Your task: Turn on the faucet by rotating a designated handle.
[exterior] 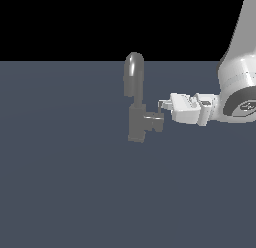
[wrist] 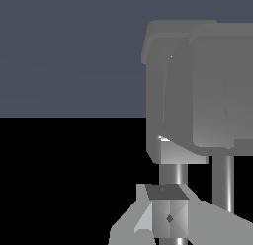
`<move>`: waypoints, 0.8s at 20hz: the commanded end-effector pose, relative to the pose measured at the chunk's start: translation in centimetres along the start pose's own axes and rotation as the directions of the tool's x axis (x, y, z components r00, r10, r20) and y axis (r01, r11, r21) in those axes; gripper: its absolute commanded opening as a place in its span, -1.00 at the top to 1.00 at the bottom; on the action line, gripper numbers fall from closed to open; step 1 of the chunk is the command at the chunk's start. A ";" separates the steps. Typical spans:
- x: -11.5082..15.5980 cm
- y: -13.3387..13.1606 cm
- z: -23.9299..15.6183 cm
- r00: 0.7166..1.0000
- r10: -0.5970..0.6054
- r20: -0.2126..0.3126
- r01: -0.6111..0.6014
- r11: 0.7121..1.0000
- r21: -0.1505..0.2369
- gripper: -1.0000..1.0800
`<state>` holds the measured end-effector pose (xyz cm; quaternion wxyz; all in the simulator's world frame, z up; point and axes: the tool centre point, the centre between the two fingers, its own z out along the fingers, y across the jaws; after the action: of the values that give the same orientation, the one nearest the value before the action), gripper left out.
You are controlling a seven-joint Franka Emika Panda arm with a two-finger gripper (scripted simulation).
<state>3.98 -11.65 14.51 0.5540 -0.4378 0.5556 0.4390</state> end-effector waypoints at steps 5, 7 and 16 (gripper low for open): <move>-0.4 1.8 0.0 1.000 0.000 0.000 0.000 1.000 0.000 1.00; -0.6 2.3 0.0 1.000 0.000 0.001 0.000 1.000 0.000 1.00; -1.0 3.7 0.0 1.000 -0.011 -0.003 0.011 1.000 0.006 1.00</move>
<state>0.78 -10.84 15.75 0.5577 -0.4410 0.5549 0.4320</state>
